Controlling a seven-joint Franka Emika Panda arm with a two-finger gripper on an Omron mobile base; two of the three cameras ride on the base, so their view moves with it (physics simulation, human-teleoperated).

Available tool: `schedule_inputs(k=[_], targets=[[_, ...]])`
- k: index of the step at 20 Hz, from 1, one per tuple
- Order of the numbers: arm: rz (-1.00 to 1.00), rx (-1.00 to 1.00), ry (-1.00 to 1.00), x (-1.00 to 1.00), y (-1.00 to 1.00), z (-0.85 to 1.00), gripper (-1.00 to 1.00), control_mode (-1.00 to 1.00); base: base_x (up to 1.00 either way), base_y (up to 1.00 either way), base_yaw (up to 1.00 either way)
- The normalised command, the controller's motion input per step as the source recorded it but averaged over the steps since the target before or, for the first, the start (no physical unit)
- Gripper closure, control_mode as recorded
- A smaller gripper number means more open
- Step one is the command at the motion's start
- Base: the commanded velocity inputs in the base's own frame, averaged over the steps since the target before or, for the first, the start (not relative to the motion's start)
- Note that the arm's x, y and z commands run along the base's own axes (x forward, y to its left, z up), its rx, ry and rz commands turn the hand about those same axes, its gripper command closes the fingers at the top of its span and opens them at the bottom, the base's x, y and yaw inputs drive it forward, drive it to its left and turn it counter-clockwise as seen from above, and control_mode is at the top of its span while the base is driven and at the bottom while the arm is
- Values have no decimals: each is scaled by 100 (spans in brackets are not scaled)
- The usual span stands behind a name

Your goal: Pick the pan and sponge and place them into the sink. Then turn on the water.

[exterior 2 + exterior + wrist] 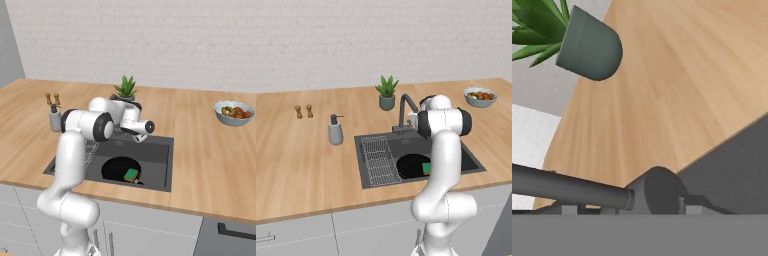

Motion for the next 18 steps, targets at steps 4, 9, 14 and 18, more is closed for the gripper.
schedule_inputs(k=[4, 9, 14, 18], targets=[[1, 24, 0, 9, -9, -25, 100, -100, 0, 0, 0], [0, 27, 1, 0, -25, -32, 100, -100, 0, 0, 0], [0, 23, 3, 0, -21, -38, 100, -100, 0, 0, 0], [0, 21, 1, 0, -19, -39, 100, -100, 0, 0, 0]])
